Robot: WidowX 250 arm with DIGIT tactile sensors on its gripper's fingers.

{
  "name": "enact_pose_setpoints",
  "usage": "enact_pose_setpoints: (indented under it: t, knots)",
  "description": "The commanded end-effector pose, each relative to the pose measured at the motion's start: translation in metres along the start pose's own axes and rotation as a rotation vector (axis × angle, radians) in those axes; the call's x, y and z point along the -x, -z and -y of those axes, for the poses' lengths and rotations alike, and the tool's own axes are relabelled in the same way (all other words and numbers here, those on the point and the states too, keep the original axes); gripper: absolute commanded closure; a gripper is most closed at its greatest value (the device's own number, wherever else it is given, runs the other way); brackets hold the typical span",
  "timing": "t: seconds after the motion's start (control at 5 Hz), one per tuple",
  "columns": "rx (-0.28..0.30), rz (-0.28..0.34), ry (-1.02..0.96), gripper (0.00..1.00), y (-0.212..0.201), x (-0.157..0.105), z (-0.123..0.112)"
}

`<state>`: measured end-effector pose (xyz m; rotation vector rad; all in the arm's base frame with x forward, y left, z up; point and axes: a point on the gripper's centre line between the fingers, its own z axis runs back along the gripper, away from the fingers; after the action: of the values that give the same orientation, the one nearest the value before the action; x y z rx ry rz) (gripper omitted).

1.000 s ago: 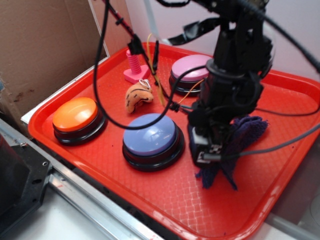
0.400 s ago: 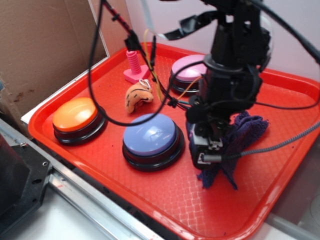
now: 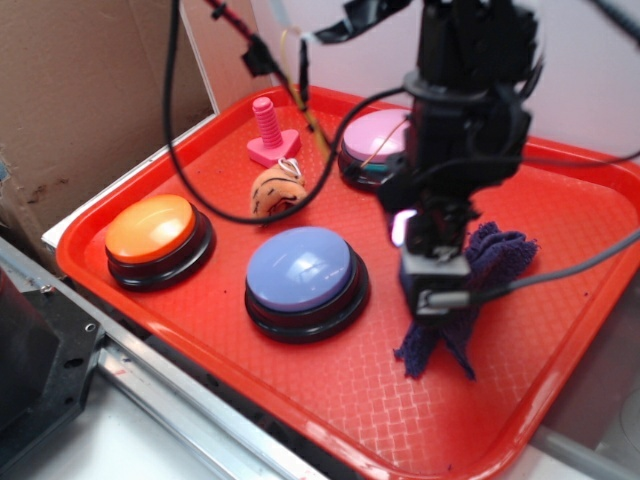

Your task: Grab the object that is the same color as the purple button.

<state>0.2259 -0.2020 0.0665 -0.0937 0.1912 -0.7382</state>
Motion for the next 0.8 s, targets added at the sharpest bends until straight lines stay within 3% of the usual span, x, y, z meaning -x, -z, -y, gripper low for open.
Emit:
enact_pose_setpoints:
  t: [0.0,0.2,0.4,0.6]
  knots:
    - [-0.023,0.029,0.063,0.0,-0.005,-0.01,0.011]
    - [0.006,0.005,0.033,0.0,0.004,-0.004,0.007]
    - [0.031,-0.011,0.003,1.0,0.012,0.0,0.005]
    - [0.03,0.001,-0.018,1.0,0.01,0.002,0.006]
